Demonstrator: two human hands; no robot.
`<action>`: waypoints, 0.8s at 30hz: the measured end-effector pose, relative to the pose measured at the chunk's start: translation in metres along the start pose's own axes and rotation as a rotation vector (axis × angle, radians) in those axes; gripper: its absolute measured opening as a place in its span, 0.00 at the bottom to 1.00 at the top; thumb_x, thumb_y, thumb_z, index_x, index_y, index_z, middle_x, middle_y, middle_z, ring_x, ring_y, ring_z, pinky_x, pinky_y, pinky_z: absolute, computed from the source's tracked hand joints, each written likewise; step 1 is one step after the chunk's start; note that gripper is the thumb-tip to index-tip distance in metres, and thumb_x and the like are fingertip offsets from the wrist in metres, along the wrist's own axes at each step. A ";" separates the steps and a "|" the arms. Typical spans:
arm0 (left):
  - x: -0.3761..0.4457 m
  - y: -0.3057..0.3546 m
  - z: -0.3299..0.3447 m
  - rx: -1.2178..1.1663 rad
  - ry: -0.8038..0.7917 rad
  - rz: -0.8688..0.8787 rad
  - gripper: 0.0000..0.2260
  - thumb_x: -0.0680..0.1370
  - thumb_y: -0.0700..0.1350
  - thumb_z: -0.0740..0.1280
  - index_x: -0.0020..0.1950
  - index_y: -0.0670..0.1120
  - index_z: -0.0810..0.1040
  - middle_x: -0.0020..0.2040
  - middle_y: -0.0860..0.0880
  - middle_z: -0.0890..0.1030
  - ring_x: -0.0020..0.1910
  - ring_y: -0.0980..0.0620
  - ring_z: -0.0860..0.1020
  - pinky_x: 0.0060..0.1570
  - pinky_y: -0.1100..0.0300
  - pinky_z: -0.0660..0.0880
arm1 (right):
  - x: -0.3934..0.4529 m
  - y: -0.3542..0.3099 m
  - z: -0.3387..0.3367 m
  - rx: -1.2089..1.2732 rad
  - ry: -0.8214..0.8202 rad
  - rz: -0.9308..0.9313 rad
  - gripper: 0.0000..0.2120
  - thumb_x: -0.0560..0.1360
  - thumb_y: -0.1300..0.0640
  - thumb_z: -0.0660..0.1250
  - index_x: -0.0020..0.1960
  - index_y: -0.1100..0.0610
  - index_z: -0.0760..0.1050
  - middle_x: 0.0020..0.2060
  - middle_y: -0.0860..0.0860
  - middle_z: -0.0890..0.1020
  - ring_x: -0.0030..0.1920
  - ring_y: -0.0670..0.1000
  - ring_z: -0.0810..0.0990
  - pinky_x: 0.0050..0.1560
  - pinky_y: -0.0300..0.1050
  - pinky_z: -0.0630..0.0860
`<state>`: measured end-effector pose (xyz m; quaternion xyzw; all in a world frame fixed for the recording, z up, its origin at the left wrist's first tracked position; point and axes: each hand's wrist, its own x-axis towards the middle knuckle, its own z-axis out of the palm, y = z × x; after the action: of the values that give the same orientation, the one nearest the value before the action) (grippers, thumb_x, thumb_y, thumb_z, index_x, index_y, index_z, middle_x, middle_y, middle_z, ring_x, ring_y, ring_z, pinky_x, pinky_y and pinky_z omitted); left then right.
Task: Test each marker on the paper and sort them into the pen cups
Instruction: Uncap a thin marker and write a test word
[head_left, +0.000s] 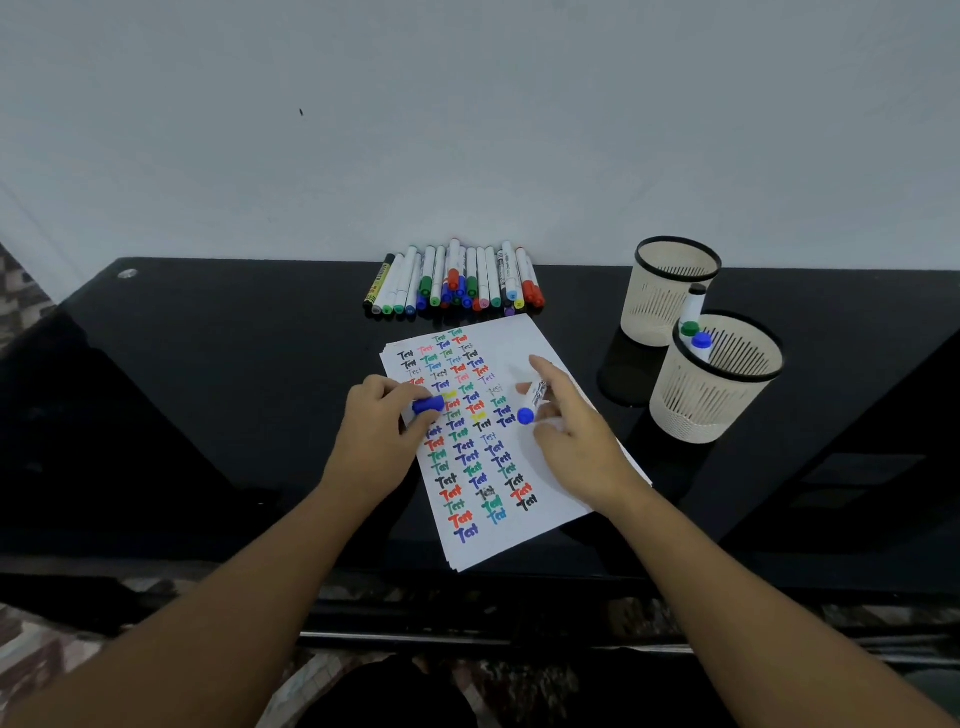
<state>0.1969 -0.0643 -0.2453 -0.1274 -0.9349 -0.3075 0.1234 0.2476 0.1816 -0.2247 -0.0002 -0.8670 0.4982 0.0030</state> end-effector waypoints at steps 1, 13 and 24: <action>-0.001 0.000 -0.001 0.005 0.012 0.015 0.12 0.80 0.50 0.71 0.62 0.51 0.81 0.55 0.52 0.73 0.55 0.54 0.69 0.54 0.58 0.69 | 0.000 0.000 0.000 0.043 -0.002 0.001 0.32 0.81 0.62 0.58 0.78 0.33 0.61 0.62 0.43 0.77 0.61 0.39 0.75 0.62 0.44 0.72; -0.002 0.005 -0.005 0.045 0.066 0.159 0.11 0.79 0.44 0.71 0.62 0.48 0.82 0.49 0.50 0.84 0.45 0.52 0.78 0.48 0.51 0.77 | 0.012 -0.023 -0.012 0.052 -0.040 0.016 0.23 0.84 0.50 0.65 0.73 0.41 0.58 0.55 0.50 0.85 0.48 0.46 0.85 0.51 0.40 0.73; -0.003 0.008 -0.007 0.040 0.076 0.178 0.12 0.80 0.46 0.71 0.63 0.48 0.81 0.48 0.51 0.83 0.44 0.53 0.78 0.50 0.48 0.77 | 0.027 -0.034 -0.014 -0.653 -0.125 -0.132 0.14 0.84 0.46 0.64 0.70 0.41 0.74 0.59 0.48 0.82 0.54 0.50 0.81 0.55 0.53 0.81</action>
<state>0.2035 -0.0627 -0.2363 -0.1957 -0.9205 -0.2810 0.1883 0.2208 0.1768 -0.1884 0.0855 -0.9775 0.1918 -0.0181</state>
